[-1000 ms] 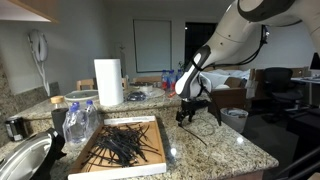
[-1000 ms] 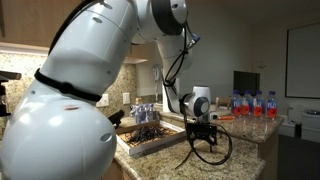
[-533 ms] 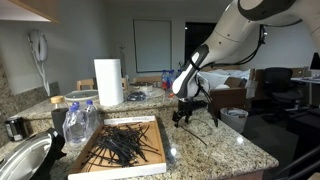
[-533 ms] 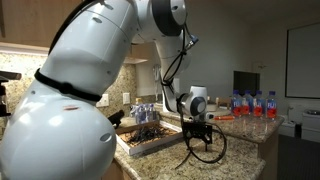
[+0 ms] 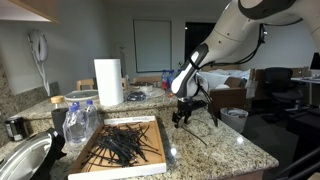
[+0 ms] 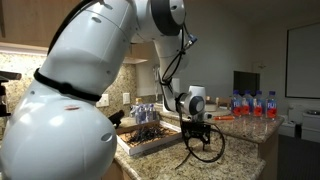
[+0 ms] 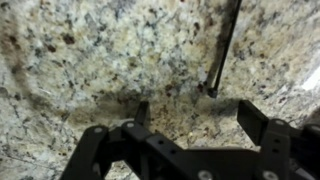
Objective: Pick up all the black objects on the table and put them on the cover box
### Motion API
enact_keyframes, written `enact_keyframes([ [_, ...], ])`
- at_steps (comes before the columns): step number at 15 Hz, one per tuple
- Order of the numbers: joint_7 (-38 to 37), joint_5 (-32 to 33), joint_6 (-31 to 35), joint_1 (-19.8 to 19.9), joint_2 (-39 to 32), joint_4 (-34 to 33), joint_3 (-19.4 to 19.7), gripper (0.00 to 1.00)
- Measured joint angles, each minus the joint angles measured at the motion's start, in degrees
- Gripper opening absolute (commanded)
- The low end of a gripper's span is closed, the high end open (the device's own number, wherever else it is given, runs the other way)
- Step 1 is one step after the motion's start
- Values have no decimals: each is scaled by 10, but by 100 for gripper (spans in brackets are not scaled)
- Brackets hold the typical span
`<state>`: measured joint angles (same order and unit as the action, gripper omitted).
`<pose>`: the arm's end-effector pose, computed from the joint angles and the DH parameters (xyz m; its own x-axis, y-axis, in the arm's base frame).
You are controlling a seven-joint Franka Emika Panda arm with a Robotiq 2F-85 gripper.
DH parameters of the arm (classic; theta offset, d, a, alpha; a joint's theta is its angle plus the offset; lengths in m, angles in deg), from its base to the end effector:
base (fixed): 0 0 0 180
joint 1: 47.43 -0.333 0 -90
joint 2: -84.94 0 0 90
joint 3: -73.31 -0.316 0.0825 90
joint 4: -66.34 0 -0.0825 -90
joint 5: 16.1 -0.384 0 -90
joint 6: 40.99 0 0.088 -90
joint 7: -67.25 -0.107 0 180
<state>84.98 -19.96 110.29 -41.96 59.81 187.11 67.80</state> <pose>0.5903 -0.0019 0.2151 0.9655 0.2352 0.1115 0.2415 -0.9693 -0.0468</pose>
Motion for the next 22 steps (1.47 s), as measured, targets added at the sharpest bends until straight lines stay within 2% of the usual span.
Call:
enact_keyframes([
  [3,0,2,-20,-3,7,0,9,61],
  [5,0,2,-43,-5,12,1,11,66],
  [9,0,2,-79,-6,18,2,12,58],
  [12,0,3,-83,-6,20,2,13,31],
  [13,0,3,-83,-6,20,2,13,48],
  [15,0,2,-83,-7,22,3,11,64],
  [18,0,2,-83,-11,22,6,8,72],
  [19,0,2,-83,-12,22,7,7,68],
  [20,0,2,-83,-13,22,8,5,53],
  [22,0,2,-83,-14,22,8,5,41],
])
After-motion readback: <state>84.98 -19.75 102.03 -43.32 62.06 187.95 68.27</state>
